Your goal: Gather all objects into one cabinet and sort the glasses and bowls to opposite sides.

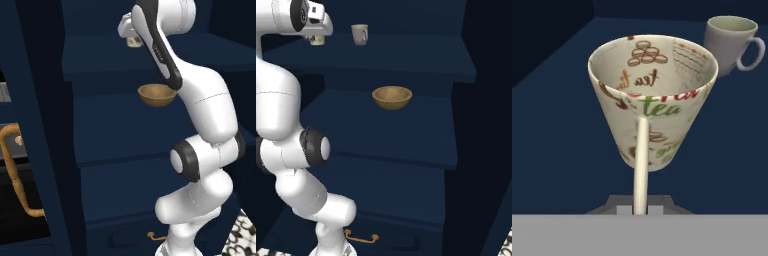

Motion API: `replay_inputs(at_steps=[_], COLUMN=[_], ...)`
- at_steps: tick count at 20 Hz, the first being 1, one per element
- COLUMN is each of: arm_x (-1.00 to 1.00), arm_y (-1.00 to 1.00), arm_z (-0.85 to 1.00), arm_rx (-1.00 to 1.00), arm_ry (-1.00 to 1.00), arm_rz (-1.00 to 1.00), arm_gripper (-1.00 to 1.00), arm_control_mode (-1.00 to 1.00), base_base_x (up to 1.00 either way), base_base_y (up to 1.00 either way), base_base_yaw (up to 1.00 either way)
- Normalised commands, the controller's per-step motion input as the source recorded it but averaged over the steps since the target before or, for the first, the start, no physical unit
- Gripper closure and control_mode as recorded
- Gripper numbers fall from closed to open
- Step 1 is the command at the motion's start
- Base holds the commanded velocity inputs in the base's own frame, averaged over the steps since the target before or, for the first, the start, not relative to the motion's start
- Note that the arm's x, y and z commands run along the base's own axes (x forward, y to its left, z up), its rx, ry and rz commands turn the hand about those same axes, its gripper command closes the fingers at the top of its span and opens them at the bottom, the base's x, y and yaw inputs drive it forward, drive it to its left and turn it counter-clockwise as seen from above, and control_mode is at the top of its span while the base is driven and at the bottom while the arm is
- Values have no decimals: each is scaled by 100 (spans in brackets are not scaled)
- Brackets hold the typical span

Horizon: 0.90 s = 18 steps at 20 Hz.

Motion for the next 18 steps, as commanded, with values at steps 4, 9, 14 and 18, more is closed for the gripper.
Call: replay_inputs(at_steps=[4, 9, 14, 18], arm_x=[50, 46, 37, 9], arm_y=[0, 0, 0, 0], arm_z=[-7, -28, -14, -26], arm_rx=[0, 0, 0, 0], arm_ry=[7, 6, 1, 1], arm_rz=[0, 0, 0, 0], arm_gripper=[100, 100, 100, 100], arm_control_mode=[-100, -100, -100, -100], base_base_x=[0, 0, 0, 0], base_base_y=[0, 0, 0, 0], base_base_yaw=[0, 0, 0, 0])
